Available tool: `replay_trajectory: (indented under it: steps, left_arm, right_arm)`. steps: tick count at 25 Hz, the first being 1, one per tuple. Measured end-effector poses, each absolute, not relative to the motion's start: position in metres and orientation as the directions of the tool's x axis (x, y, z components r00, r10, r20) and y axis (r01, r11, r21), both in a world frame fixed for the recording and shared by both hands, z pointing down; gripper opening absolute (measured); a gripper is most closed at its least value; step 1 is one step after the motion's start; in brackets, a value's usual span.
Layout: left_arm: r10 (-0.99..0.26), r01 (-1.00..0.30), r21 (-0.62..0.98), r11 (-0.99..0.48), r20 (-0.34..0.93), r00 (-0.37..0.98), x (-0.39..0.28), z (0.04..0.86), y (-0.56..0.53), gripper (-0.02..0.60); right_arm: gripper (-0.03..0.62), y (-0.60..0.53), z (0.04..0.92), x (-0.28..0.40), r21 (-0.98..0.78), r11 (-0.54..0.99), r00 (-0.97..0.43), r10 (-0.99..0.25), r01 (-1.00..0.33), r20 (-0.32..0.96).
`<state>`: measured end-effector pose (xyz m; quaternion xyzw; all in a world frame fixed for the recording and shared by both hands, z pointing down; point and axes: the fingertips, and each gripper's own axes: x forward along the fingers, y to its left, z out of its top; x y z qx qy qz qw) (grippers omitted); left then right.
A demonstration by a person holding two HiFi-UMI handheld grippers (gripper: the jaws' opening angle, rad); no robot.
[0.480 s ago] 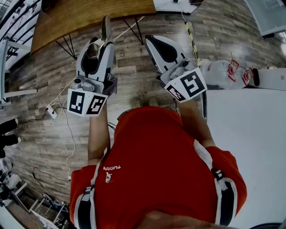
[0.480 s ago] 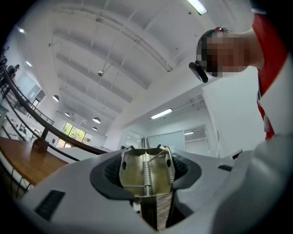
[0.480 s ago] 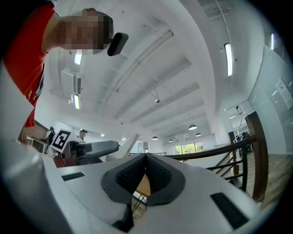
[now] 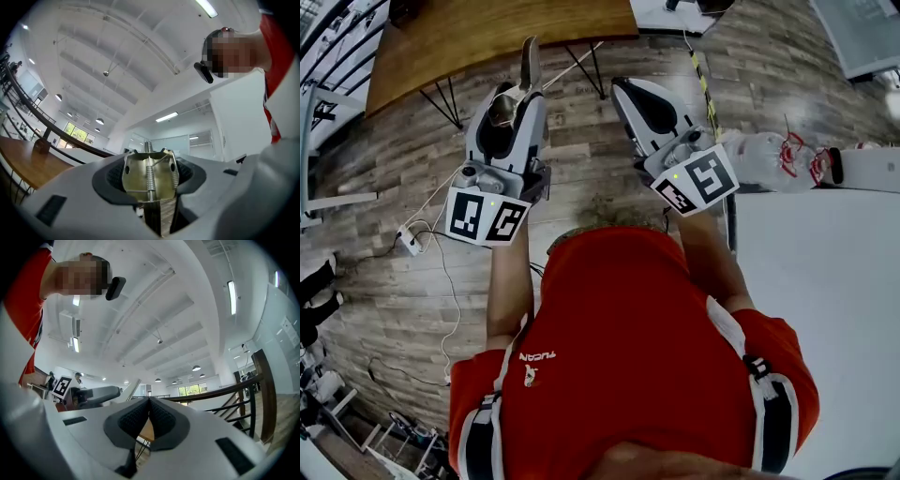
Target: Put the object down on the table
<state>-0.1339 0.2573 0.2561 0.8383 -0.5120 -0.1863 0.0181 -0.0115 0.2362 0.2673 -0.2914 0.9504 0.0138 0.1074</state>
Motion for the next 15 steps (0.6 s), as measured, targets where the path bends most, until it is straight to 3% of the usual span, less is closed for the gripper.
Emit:
replay_trajectory:
  steps: [15]
  left_arm:
    - [-0.872, -0.849, 0.236, -0.473, -0.26, 0.414, -0.17, 0.28, 0.159, 0.21]
  right_arm:
    - [0.025, 0.133, 0.288, -0.031, -0.033, 0.813, -0.793, -0.574, -0.581, -0.203]
